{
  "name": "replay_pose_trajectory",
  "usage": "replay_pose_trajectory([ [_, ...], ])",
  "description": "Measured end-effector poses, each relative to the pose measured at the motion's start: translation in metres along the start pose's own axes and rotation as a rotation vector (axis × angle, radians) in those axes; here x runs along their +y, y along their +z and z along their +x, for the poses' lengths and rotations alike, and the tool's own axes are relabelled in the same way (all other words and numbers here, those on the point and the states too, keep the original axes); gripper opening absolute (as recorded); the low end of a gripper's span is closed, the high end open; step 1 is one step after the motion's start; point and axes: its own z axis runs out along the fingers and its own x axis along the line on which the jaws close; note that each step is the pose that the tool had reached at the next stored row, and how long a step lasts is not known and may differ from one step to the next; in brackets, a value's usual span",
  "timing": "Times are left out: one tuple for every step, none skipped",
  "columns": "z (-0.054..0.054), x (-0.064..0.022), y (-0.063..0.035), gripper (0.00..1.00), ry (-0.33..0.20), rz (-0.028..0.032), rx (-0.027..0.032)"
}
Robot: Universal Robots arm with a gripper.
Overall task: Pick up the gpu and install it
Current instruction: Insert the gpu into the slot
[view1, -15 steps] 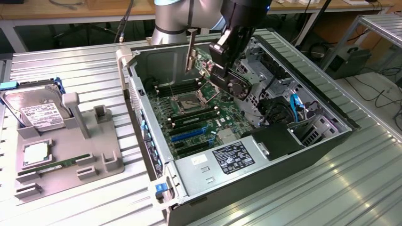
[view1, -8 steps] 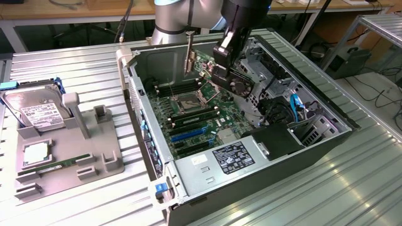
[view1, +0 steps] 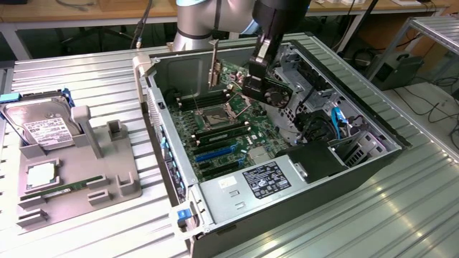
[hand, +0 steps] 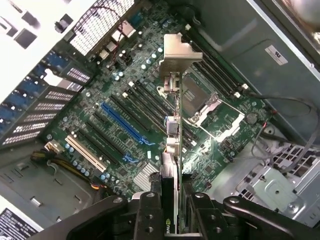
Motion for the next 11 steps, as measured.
replay_pose_trajectory([
  [0.000, 0.0000, 0.0002, 0.26, -0.016, -0.0003, -0.0007],
  [0.000, 0.0001, 0.0010, 0.26, -0.043, -0.0017, -0.0018],
  [0.000, 0.0001, 0.0019, 0.26, -0.071, -0.0036, -0.0019],
  [0.000, 0.0000, 0.0028, 0.26, -0.091, -0.0051, -0.0018],
  [0.000, 0.0000, 0.0043, 0.26, -0.119, -0.0073, -0.0019],
  [0.000, 0.0000, 0.0063, 0.26, -0.152, -0.0098, -0.0019],
  [0.001, 0.0000, 0.0073, 0.26, -0.170, -0.0111, -0.0019],
  [0.001, 0.0000, 0.0084, 0.26, -0.189, -0.0125, -0.0020],
  [0.001, 0.0000, 0.0101, 0.26, -0.218, -0.0147, -0.0020],
  [0.001, 0.0000, 0.0127, 0.26, -0.259, -0.0178, -0.0020],
  [0.001, 0.0000, 0.0137, 0.26, -0.276, -0.0191, -0.0020],
])
